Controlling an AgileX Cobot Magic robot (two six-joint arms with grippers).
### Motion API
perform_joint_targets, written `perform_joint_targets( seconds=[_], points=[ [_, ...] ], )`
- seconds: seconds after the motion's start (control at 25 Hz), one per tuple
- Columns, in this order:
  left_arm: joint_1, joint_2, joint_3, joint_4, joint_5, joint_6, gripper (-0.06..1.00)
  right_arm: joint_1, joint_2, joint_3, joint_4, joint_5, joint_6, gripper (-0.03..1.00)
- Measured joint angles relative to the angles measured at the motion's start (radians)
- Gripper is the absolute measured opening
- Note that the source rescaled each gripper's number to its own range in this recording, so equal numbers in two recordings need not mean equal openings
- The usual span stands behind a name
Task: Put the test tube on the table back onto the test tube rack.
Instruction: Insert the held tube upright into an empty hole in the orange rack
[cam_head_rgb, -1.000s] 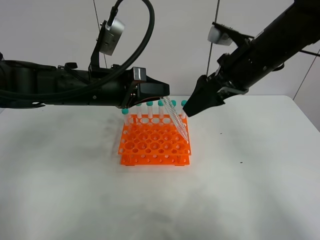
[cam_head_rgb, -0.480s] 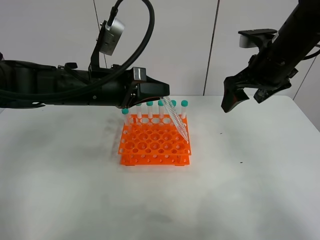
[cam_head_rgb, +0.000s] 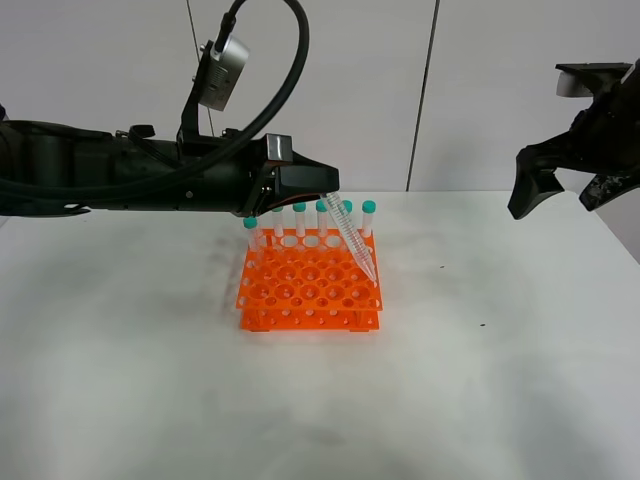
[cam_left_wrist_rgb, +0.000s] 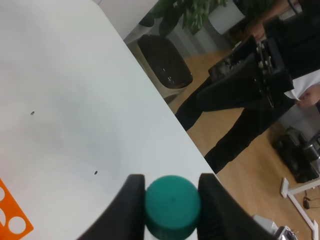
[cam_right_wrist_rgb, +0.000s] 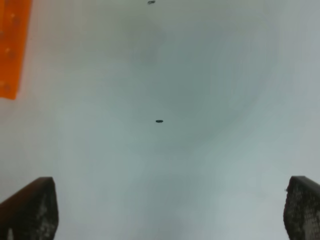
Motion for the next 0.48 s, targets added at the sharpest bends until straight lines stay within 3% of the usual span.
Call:
perform_joint_targets(
  seconds=[0.28,0.48],
  points=[
    [0.000,0.000,0.000,0.000,0.000,0.000,0.00,0.000,-0.053,0.018,0.004,-0.002,0.007,1.00],
    [0.000,0.000,0.000,0.000,0.000,0.000,0.00,0.000,-0.269,0.210,0.004,-0.001,0.010,1.00]
  ],
)
